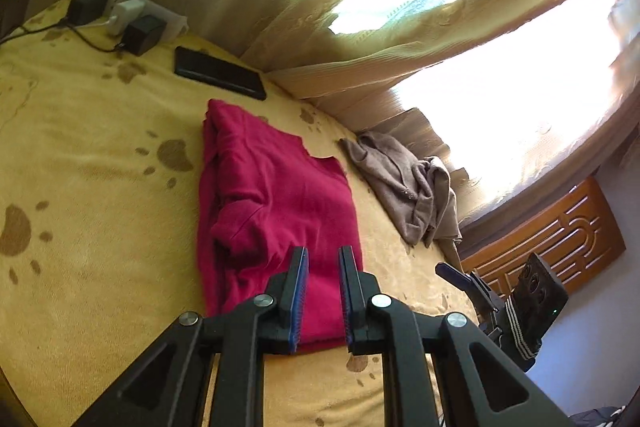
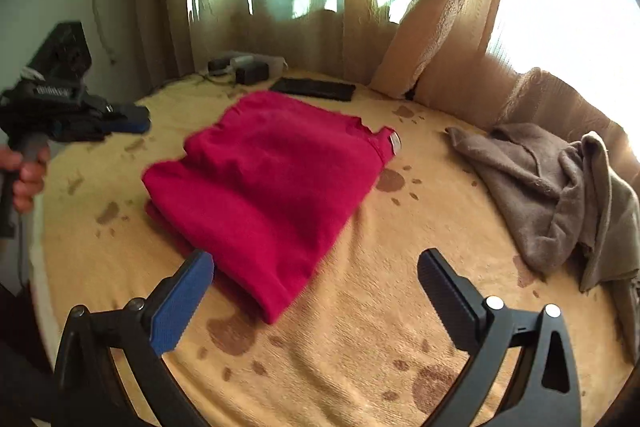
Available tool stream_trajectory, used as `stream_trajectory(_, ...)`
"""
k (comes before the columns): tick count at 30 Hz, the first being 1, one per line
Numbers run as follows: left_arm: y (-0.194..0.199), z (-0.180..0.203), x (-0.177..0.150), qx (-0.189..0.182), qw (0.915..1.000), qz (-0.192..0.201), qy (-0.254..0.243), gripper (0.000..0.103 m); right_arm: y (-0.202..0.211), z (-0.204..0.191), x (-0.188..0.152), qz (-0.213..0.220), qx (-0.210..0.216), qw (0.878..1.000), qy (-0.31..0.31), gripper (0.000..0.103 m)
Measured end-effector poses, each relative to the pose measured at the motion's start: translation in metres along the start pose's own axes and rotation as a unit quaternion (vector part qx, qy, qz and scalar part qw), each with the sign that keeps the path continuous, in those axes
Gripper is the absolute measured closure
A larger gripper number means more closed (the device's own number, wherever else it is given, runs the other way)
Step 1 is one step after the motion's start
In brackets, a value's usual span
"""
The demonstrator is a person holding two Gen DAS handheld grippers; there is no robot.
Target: Fold clothes
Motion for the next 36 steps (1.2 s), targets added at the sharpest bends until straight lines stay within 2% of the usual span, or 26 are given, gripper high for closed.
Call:
stream_trajectory(2,-0.016,0.013,0.017,-0.001,0.9998,-0.006,-0.020,0.086,-0.015,-0.014,0.023,0.009,0.015,1.000,-0.005,0.000)
stream_trajectory(5,-0.049,0.017,0.038,0.020,0.9985,-0.033,-0.038,0.082,-0.059,-0.037,0.041,-0.005,-0.018,0.999,0.033,0.001)
stream_trajectory(6,-0.059,0.016,0.044,0.030,0.9978,-0.043,-0.041,0.076,-0.075,-0.043,0.043,-0.014,-0.026,0.999,0.039,0.003)
stream_trajectory(9,-0.090,-0.004,0.050,0.062,0.9942,-0.079,-0.040,0.045,-0.113,-0.052,0.033,-0.050,-0.034,0.997,0.049,0.004)
stream_trajectory(11,-0.109,-0.021,0.044,0.080,0.9906,-0.105,-0.037,0.043,-0.124,-0.059,0.011,-0.086,-0.013,0.994,0.063,0.004)
stream_trajectory(13,-0.118,-0.031,0.036,0.080,0.9896,-0.113,-0.039,0.043,-0.133,-0.065,-0.017,-0.131,0.011,0.988,0.075,0.004)
stream_trajectory(16,-0.114,-0.036,0.034,0.063,0.9923,-0.100,-0.036,0.043,-0.122,-0.064,-0.041,-0.140,0.032,0.986,0.086,0.003)
stream_trajectory(18,-0.111,-0.039,0.035,0.043,0.9948,-0.091,-0.021,0.043,-0.115,-0.065,-0.055,-0.157,0.038,0.980,0.118,0.001)
stream_trajectory(19,-0.109,-0.042,0.035,0.032,0.9958,-0.085,-0.011,0.043,-0.112,-0.068,-0.062,-0.156,0.028,0.976,0.149,0.001)
stream_trajectory(21,-0.103,-0.044,0.034,0.020,0.9969,-0.076,0.007,0.043,-0.106,-0.068,-0.069,-0.152,0.034,0.977,0.143,0.001)
stream_trajectory(24,-0.088,-0.038,0.024,0.029,0.9972,-0.069,0.003,0.042,-0.102,-0.066,-0.074,-0.156,0.044,0.974,0.156,0.001)
stream_trajectory(26,-0.074,-0.029,0.010,0.055,0.9951,-0.073,-0.037,0.036,-0.100,-0.064,-0.075,-0.169,0.056,0.969,0.170,0.001)
stream_trajectory(28,-0.061,-0.018,-0.007,0.083,0.9896,-0.081,-0.085,0.031,-0.096,-0.056,-0.067,-0.178,0.064,0.969,0.158,0.000)
stream_trajectory(29,-0.056,-0.013,-0.018,0.095,0.9856,-0.088,-0.108,0.026,-0.093,-0.048,-0.058,-0.169,0.061,0.973,0.141,0.000)
stream_trajectory(31,-0.050,-0.002,-0.039,0.120,0.9753,-0.101,-0.155,0.025,-0.084,-0.026,-0.029,-0.131,0.059,0.985,0.099,0.000)
stream_trajectory(33,-0.054,0.004,-0.059,0.150,0.9594,-0.120,-0.207,0.025,-0.077,0.004,0.003,-0.089,0.047,0.994,0.043,0.000)
stream_trajectory(36,-0.068,0.008,-0.084,0.197,0.9283,-0.145,-0.280,0.024,-0.079,0.041,0.052,-0.039,-0.003,0.999,-0.015,0.000)
Point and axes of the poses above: each gripper's, at about its wrist camera, not at the fingertips, and y roughly against the way its jaws point, z to its right, x to its top, the point moved 8 cm from there along -y, roughly the way its jaws point, and after that the axes turned 2 degrees about -y, right-handed, at the moved point
